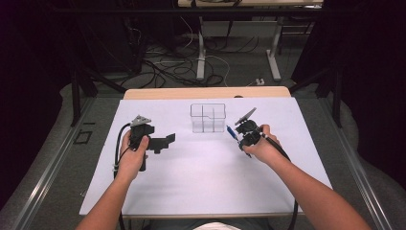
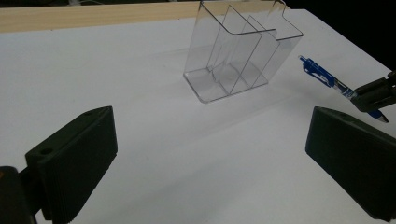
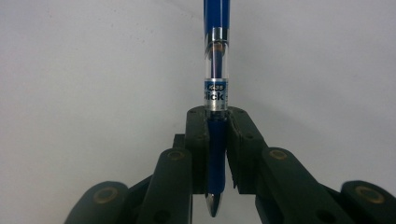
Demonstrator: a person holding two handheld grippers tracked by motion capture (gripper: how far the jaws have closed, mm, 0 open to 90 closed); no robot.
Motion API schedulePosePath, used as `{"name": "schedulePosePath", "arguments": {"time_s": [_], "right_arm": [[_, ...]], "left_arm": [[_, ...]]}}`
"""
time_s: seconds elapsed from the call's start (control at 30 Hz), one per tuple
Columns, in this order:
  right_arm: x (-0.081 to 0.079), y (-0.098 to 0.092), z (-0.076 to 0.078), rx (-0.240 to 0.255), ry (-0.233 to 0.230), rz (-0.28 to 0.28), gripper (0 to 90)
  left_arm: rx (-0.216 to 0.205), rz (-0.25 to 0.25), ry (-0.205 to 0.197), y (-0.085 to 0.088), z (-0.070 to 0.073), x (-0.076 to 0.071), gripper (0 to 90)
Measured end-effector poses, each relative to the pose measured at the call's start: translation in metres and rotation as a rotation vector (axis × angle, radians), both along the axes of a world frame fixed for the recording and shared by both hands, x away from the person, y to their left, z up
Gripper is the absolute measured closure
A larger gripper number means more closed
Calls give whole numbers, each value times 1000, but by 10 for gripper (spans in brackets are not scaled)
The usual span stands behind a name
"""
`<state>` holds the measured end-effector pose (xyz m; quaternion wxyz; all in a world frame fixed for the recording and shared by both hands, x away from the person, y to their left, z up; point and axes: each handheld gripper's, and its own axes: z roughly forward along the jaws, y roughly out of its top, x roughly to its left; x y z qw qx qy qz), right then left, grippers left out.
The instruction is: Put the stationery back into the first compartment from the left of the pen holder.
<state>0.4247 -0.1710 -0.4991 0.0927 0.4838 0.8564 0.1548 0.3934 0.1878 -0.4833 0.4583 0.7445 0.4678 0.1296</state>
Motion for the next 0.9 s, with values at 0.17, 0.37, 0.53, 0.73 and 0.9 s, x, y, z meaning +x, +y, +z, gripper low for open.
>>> {"name": "schedulePosePath", "arguments": {"time_s": [0.17, 0.37, 0.53, 0.73, 0.9], "right_arm": [[-8, 2, 5, -3, -94, 48, 800], [-17, 1, 11, 30, -187, 78, 800], [-32, 2, 22, 45, -314, 139, 800], [-48, 8, 32, -39, -489, 263, 800], [-65, 16, 36, -186, -706, 441, 799]], "left_arm": [[3, 1, 2, 0, 0, 0, 20], [-10, 8, 5, 1, 0, 0, 20], [-29, 12, 16, 2, 1, 0, 20], [-42, 14, 12, 3, 2, 1, 20], [-82, 32, 28, 6, 6, 2, 20]]}}
